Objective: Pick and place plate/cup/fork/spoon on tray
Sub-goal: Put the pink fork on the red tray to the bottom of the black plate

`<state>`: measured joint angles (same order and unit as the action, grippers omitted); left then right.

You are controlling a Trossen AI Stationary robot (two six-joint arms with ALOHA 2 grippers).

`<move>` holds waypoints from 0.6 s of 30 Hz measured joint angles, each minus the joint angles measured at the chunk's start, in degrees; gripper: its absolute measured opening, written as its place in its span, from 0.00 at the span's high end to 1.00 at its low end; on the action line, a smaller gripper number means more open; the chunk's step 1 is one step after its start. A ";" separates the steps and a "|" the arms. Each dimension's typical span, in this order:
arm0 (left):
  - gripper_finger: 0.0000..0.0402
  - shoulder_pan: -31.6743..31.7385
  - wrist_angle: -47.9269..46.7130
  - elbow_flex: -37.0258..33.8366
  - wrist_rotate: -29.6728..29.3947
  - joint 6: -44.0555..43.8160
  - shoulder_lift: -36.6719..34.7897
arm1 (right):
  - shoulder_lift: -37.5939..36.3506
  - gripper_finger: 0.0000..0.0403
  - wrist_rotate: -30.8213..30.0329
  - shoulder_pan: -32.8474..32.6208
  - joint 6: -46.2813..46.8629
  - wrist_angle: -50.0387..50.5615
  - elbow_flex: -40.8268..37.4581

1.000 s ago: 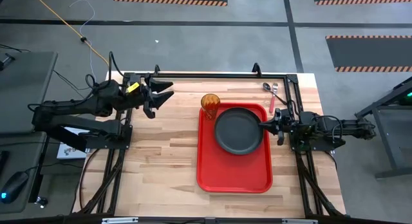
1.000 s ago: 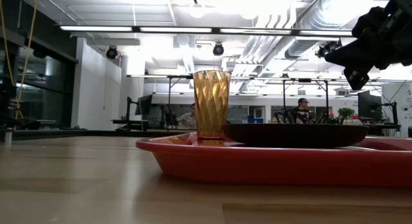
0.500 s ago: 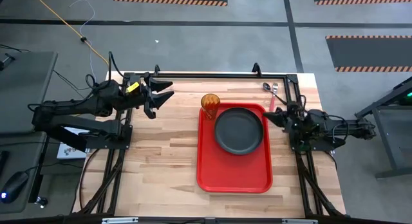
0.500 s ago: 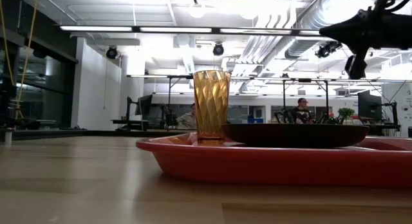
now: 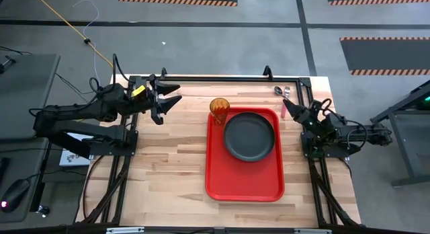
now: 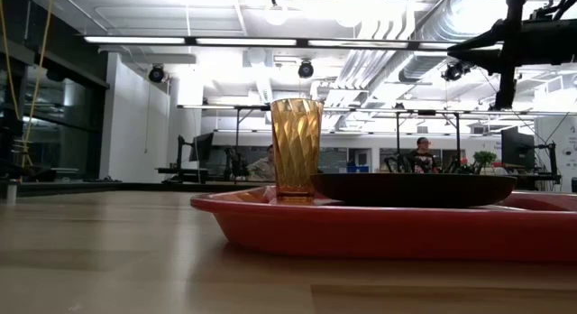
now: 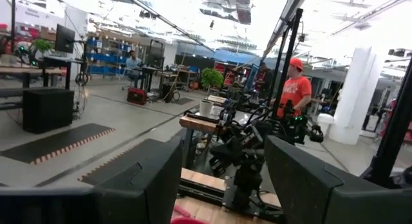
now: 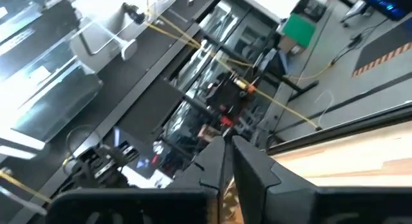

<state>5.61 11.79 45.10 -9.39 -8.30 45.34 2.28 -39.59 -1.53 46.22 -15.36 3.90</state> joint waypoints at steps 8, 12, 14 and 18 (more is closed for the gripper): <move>0.47 0.00 -0.02 0.00 0.00 0.99 0.00 | 0.00 0.86 -4.56 0.00 -0.18 0.05 -0.02; 0.47 0.00 -0.02 0.00 -0.02 1.02 0.00 | 0.00 0.82 -5.98 0.01 -0.20 0.07 -0.02; 0.47 0.00 -0.02 0.00 0.00 1.03 0.00 | 0.00 0.80 -6.94 -0.02 -0.20 0.26 0.00; 0.47 0.00 -0.02 0.00 0.00 0.99 0.00 | 0.00 0.75 -8.62 0.00 -0.22 3.09 0.42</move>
<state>5.61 11.77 45.10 -9.39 -7.31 45.34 2.29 -48.22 -1.52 46.00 -12.27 4.32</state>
